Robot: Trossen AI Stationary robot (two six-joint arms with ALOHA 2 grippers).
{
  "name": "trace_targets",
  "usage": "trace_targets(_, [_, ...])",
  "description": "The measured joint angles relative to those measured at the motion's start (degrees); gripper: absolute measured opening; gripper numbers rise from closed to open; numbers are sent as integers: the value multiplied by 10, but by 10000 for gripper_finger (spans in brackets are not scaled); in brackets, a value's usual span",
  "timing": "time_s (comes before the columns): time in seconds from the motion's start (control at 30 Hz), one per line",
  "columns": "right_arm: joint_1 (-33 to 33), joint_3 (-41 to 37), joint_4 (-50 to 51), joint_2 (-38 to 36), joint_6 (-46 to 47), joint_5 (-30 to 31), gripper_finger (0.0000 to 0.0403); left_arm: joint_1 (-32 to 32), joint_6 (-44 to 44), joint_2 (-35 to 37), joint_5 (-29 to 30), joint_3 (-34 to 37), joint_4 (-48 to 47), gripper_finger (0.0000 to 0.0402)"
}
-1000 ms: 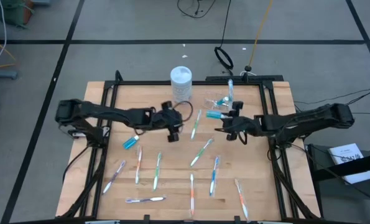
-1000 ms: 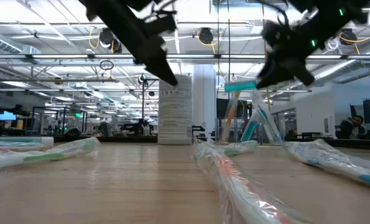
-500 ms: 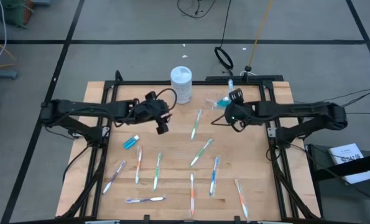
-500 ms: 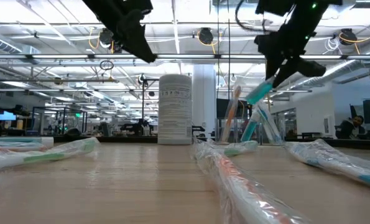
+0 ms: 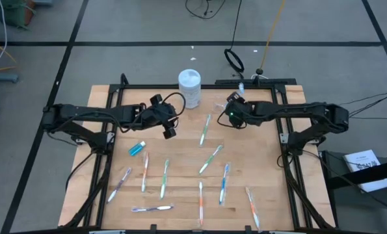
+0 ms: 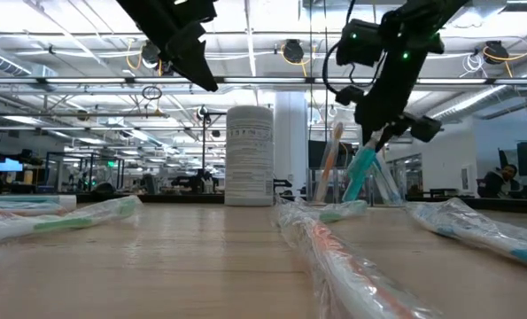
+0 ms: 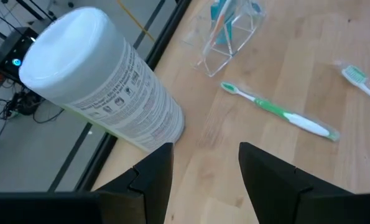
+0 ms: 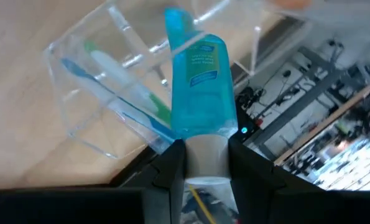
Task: Pick & Place toothbrushing station
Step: Put the mouthwash into the transparent mesh organizer, then put the white and green toothbrush into the transparent mesh organizer
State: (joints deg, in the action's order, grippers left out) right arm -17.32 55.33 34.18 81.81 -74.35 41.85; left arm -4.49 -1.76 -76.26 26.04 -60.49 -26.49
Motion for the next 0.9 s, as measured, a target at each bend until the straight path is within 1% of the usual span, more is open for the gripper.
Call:
trace_targets(0.17, [-9, 0, -11, 23, -47, -1, 99, 0, -8, 0, 0, 0, -1, 189])
trace_targets(0.33, [-20, 0, -43, 40, -92, -2, 126, 0, -9, 0, 0, 0, -2, 189])
trace_targets(0.43, [-28, 0, -68, 44, -82, -8, 142, 0, -9, 0, 0, 0, -6, 189])
trace_targets(0.57, [-40, 0, -80, 44, -66, -49, 155, 0, -9, 0, -1, 0, -9, 189])
trace_targets(0.6, [-41, 0, -84, 44, -59, -50, 157, 0, -9, 0, -1, 0, -9, 189])
trace_targets(0.67, [-41, 0, -96, 44, -31, -35, 159, 0, -9, 0, -1, 0, -9, 189])
trace_targets(0.77, [-39, 0, -108, 42, 42, 8, 161, 0, -7, 0, -1, 0, -9, 189])
trace_targets(0.9, [-29, 0, -90, 26, 158, 76, 157, 0, -7, 0, -1, 0, -9, 189])
